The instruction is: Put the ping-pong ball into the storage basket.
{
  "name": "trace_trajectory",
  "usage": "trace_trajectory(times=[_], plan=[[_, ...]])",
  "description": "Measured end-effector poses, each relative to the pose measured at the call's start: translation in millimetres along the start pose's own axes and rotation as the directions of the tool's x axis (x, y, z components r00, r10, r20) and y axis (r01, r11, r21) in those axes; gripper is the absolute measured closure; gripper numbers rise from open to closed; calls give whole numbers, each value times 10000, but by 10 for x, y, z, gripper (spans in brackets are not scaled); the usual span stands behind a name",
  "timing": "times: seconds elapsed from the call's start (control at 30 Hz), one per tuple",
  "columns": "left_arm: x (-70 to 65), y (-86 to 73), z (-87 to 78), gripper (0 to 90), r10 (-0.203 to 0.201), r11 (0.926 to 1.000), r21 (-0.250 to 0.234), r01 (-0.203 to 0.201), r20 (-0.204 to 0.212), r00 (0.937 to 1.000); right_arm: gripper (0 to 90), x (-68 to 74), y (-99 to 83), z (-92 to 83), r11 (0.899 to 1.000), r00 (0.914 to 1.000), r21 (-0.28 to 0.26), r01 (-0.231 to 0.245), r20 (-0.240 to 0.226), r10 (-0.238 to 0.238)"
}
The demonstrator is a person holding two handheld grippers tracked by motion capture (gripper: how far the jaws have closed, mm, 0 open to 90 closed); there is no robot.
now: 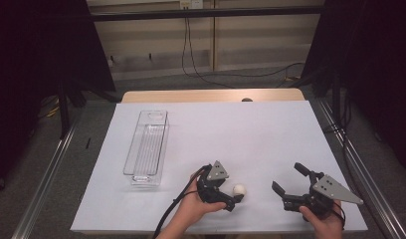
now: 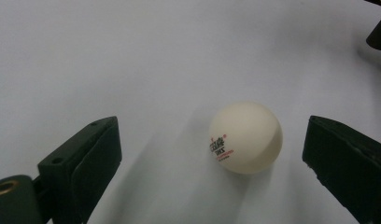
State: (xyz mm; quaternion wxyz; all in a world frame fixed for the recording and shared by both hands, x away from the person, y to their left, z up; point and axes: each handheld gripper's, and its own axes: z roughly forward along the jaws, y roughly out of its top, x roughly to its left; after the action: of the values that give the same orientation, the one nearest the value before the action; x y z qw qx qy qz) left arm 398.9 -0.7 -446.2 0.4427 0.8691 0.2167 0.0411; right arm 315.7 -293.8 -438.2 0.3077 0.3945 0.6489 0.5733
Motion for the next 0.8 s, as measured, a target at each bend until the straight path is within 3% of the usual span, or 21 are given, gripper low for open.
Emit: trace_trajectory(times=[0.43,0.8], plan=[[-27,3,60,115,61,9995,314,-68,227,9997,24,-1,3,1,9999,9999,-20,-104,29,104],[-51,34,121,211,497,9974,495,-518,422,9979,24,0,5,0,10000,9999,-27,-93,44,93]])
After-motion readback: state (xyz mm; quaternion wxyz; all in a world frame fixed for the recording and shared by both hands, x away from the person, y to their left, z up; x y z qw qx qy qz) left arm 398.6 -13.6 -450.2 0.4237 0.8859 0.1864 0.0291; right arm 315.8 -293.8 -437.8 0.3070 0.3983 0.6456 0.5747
